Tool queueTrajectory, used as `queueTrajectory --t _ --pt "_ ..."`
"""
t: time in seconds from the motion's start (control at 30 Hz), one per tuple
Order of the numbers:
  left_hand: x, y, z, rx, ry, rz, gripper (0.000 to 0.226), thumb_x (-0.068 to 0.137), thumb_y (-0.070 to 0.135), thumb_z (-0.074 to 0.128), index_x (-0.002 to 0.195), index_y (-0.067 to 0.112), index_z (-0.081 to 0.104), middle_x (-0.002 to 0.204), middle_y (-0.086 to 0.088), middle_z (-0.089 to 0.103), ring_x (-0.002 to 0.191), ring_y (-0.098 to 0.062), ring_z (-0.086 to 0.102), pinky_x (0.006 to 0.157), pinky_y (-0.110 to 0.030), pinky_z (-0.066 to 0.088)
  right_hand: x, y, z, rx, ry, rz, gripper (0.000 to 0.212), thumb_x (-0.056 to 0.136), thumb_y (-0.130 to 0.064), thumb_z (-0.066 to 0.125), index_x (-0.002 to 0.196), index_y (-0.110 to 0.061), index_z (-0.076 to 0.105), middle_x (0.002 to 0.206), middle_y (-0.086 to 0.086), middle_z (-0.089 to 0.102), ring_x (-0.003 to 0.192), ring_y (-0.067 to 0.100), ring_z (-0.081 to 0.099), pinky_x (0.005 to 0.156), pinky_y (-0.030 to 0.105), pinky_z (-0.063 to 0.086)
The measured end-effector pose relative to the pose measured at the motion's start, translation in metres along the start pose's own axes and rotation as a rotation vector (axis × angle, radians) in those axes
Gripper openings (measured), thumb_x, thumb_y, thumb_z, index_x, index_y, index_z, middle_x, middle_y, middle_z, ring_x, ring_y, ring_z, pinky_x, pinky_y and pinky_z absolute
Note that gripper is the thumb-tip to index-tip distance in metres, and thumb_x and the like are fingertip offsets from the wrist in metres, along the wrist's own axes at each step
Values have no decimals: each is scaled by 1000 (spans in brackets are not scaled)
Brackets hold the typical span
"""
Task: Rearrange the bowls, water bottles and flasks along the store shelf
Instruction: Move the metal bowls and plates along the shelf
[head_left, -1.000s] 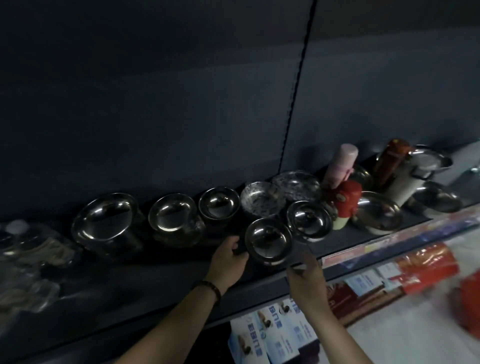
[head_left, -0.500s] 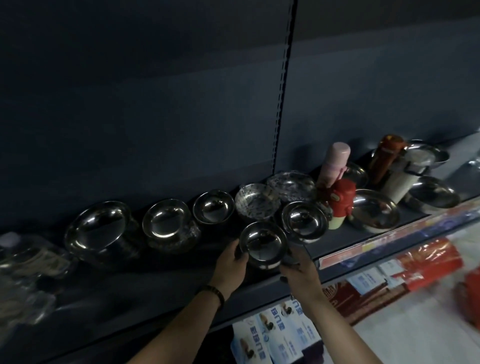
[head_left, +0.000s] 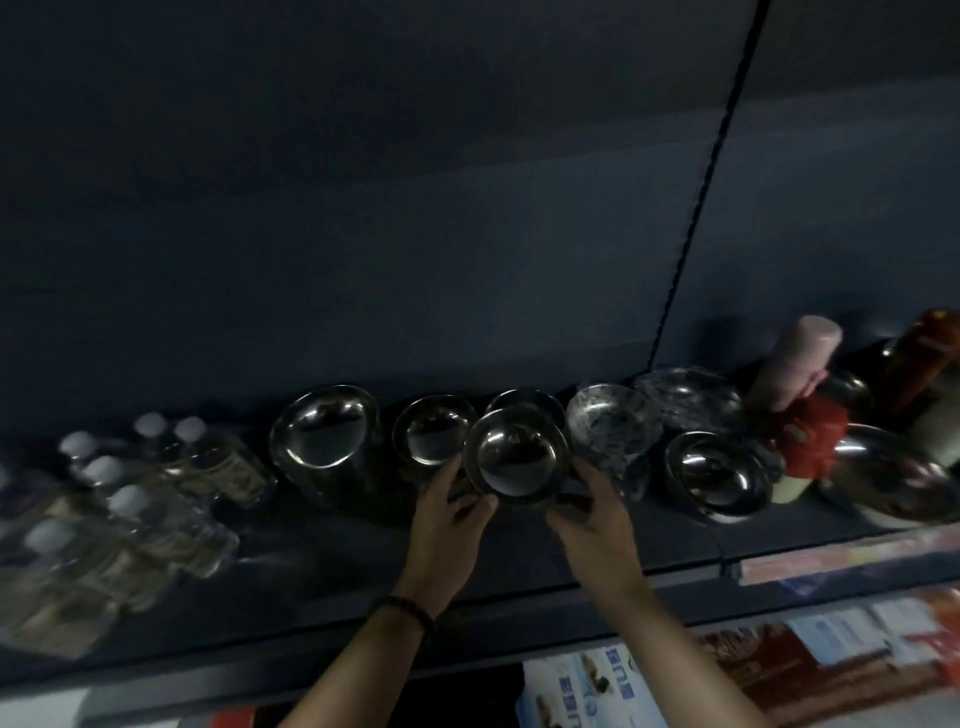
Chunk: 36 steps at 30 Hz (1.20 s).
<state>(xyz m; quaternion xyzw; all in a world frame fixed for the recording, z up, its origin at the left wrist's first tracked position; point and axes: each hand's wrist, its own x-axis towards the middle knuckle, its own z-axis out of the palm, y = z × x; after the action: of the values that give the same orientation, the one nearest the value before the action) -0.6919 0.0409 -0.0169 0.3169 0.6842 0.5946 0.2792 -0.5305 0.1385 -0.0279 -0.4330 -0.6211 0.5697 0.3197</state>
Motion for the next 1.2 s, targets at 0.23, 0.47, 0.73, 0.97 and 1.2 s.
queueTrajectory --t 0.23,0.47,0.73,0.97,1.2 --pt "31 2 -47 -25 152 24 50 100 2 66 144 26 62 133 0 72 117 -16 74 98 -32 61 46 -43 61 -143 -148 -52 52 88 -20 77 128 -50 62 126 -18 68 112 -2 66 89 19 51" --pt "45 -5 -52 -71 234 -28 42 102 -4 54 129 26 67 119 3 78 116 -15 73 96 -31 58 78 -52 84 -301 -244 -68 38 86 -21 71 119 -39 67 107 -19 72 99 -7 63 75 12 44" --pt "57 -13 -47 49 271 -50 44 96 6 65 132 32 65 124 11 75 119 -4 68 103 -33 55 100 -45 95 -383 -308 -27 46 79 -32 61 125 -35 67 115 -10 73 108 12 68 91 36 58" --pt "57 -23 -45 84 214 -93 57 84 25 81 135 41 63 131 13 73 126 -7 67 110 -49 55 102 -31 98 -396 -315 -18 54 77 -50 64 130 -39 63 125 -8 68 116 14 66 99 39 56" --pt "43 -36 -38 233 227 -44 62 87 24 79 144 35 58 136 9 70 128 -13 66 108 -51 55 93 -33 72 -359 -329 -7 45 76 -46 70 120 -39 67 107 -15 77 104 9 72 94 43 60"
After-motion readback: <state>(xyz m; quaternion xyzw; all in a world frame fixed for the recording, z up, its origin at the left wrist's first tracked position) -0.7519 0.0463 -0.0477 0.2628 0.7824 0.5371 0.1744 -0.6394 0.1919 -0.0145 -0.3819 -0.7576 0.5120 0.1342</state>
